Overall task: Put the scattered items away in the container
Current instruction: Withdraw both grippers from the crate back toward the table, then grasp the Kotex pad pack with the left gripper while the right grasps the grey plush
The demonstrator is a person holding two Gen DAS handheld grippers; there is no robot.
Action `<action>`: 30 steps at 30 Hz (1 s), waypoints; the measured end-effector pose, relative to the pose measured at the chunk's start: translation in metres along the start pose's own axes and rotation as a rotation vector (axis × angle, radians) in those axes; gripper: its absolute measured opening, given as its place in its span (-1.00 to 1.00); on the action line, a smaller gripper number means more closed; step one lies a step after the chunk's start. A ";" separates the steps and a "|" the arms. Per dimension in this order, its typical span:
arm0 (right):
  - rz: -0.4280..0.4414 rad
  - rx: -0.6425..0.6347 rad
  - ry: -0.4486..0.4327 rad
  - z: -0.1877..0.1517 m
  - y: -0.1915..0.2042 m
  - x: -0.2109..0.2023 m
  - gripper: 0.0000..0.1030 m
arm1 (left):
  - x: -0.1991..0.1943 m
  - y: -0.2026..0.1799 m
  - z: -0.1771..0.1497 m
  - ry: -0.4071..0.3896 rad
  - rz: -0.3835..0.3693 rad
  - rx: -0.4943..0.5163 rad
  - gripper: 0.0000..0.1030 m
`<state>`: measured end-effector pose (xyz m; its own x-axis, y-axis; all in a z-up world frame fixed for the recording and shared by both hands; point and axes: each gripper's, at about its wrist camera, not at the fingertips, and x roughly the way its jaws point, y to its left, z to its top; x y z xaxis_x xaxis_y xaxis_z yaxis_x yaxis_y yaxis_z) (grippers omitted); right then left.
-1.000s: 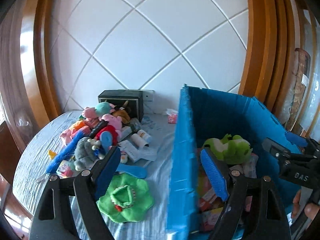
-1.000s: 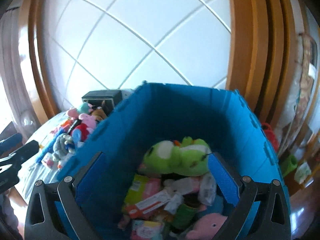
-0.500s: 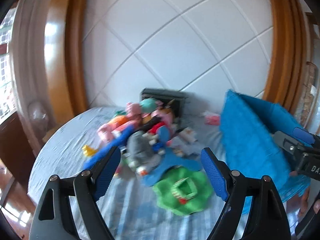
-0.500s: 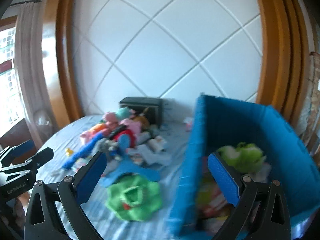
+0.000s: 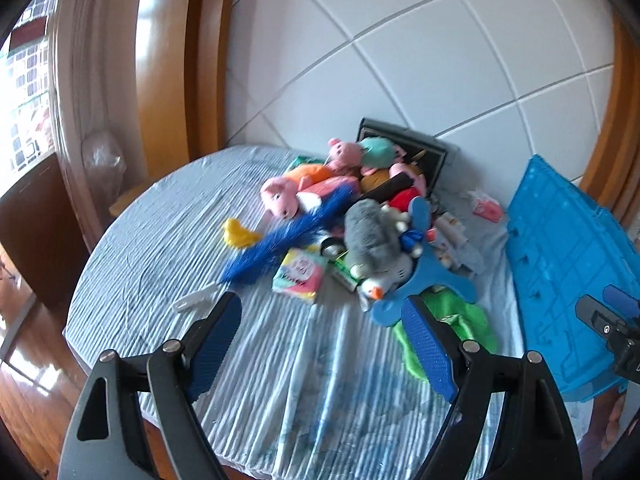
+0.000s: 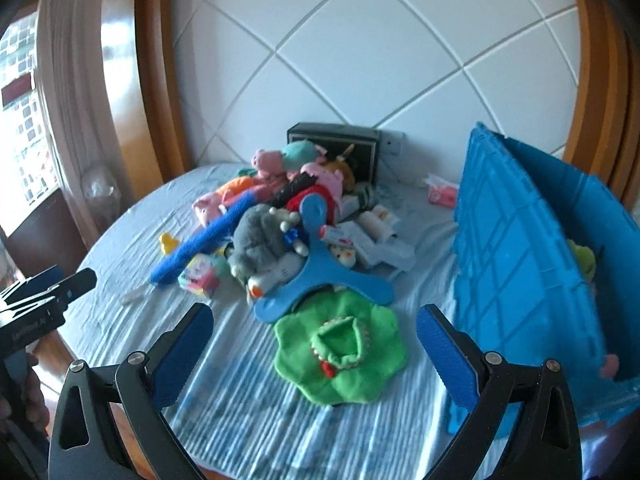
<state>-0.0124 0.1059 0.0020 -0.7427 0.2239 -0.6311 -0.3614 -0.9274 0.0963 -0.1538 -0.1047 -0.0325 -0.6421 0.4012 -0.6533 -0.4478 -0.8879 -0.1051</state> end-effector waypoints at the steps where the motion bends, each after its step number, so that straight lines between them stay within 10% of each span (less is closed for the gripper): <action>1: 0.011 -0.001 0.006 0.001 -0.001 0.007 0.99 | 0.003 0.002 0.001 0.007 0.009 0.000 0.60; 15: 0.185 0.046 0.178 0.017 0.002 0.149 0.99 | 0.103 0.017 0.004 0.194 0.113 0.008 0.60; 30: 0.129 0.086 0.283 0.017 0.033 0.210 0.99 | 0.208 0.025 0.020 0.321 -0.023 0.120 0.60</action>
<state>-0.1900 0.1278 -0.1143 -0.6037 0.0029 -0.7972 -0.3299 -0.9113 0.2465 -0.3113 -0.0392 -0.1558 -0.4109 0.3124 -0.8565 -0.5424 -0.8389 -0.0458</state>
